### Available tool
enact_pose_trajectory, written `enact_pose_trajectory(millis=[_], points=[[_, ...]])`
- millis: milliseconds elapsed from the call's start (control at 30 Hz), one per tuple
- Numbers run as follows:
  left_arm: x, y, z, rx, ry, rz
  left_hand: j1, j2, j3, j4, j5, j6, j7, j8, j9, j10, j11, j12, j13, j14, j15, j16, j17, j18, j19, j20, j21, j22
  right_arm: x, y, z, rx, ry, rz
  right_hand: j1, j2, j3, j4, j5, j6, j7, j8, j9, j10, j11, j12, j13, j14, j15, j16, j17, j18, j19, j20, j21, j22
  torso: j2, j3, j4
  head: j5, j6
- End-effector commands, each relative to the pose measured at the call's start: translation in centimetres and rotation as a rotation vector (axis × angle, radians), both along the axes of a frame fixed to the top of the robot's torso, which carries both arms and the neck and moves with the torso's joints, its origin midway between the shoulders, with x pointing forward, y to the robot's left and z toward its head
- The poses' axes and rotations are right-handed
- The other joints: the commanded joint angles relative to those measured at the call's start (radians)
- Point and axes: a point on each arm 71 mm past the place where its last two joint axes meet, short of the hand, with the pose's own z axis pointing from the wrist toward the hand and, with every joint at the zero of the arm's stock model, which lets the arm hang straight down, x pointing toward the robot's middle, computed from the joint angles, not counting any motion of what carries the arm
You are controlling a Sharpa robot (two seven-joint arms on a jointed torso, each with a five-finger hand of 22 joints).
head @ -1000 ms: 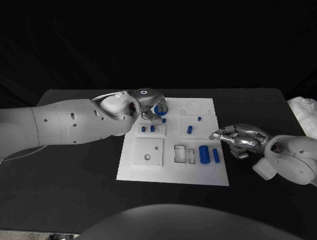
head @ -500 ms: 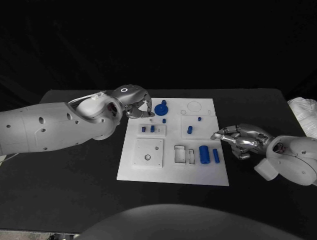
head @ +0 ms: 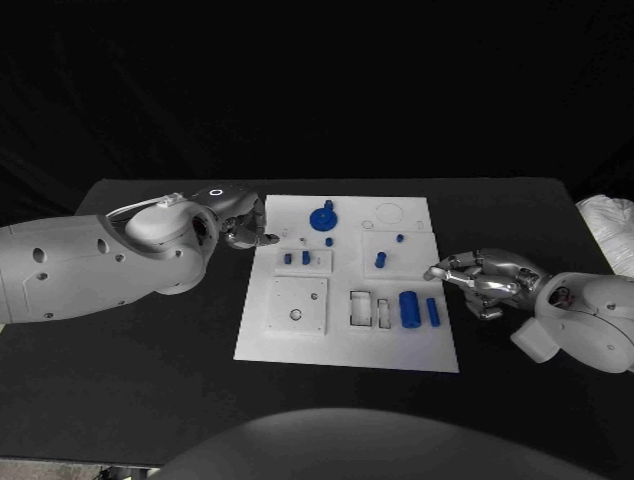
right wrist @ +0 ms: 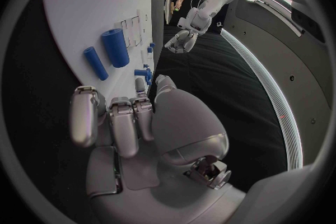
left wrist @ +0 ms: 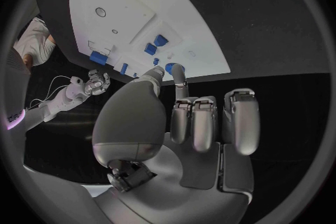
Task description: Assemble the parts on the task board
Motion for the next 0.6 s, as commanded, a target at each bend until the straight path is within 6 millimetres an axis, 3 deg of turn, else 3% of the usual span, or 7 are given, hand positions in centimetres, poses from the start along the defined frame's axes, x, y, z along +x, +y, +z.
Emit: enact_pose_trajectory(millis=[33, 200, 433, 600], points=[[-0.10, 0.59, -0.55, 0.055, 0.069, 0.094, -0.016, 0.003, 0.010, 0.001, 0.008, -0.010, -0.001, 0.000, 0.006, 0.107, -0.004, 0.002, 0.263, 0.105, -0.005, 0.002, 0.263, -0.009, 0.068, -0.006, -0.007, 0.235, -0.07, 0.16, 0.01, 0.002, -0.004, 0.013, 0.014, 0.001, 0.004, 0.000, 0.005, -0.006, 0.001, -0.004, -0.001, 0.158, -0.048, -0.004, 0.060, 0.106, -0.007, 0.003, 0.263, -0.003, 0.008, -0.002, 0.003, 0.187, 0.001, -0.0002, -0.0004, 0.001, 0.000], [0.00, 0.56, -0.88, 0.030, 0.082, 0.109, -0.026, 0.008, 0.016, 0.000, 0.011, -0.019, 0.000, -0.006, 0.011, 0.107, -0.002, 0.002, 0.263, 0.105, -0.005, 0.002, 0.263, -0.008, 0.065, -0.005, -0.012, 0.233, -0.04, 0.18, 0.01, 0.001, -0.004, 0.013, 0.014, 0.001, 0.004, 0.000, 0.005, -0.006, 0.001, -0.004, -0.001, 0.158, -0.048, -0.004, 0.060, 0.106, -0.007, 0.003, 0.263, -0.003, 0.008, -0.002, 0.003, 0.187, 0.001, -0.0003, 0.0015, -0.001, 0.000], [0.19, 0.08, -0.86, -0.005, 0.066, 0.094, 0.011, -0.001, 0.039, -0.003, 0.028, -0.029, -0.001, -0.011, 0.025, 0.107, -0.003, 0.002, 0.263, 0.105, -0.004, 0.002, 0.263, -0.008, 0.064, -0.004, -0.014, 0.233, -0.03, 0.23, 0.00, 0.002, -0.004, 0.014, 0.014, 0.000, 0.004, 0.000, 0.006, -0.006, 0.001, -0.004, -0.001, 0.158, -0.048, -0.004, 0.060, 0.106, -0.007, 0.003, 0.263, -0.003, 0.008, -0.002, 0.003, 0.187, 0.001, -0.0003, -0.0008, 0.001, 0.000], [0.19, -0.11, -1.12, -0.013, 0.101, 0.094, -0.002, -0.003, 0.036, 0.000, 0.005, -0.032, 0.004, -0.020, 0.028, 0.107, 0.001, 0.002, 0.263, 0.105, -0.002, 0.002, 0.263, -0.007, 0.063, -0.003, -0.016, 0.232, -0.03, 0.23, 0.00, 0.001, -0.004, 0.014, 0.014, 0.000, 0.004, 0.000, 0.006, -0.006, 0.001, -0.004, -0.001, 0.158, -0.048, -0.004, 0.060, 0.106, -0.007, 0.003, 0.263, -0.003, 0.008, -0.002, 0.003, 0.187, 0.000, 0.0006, -0.0013, 0.001, 0.000]])
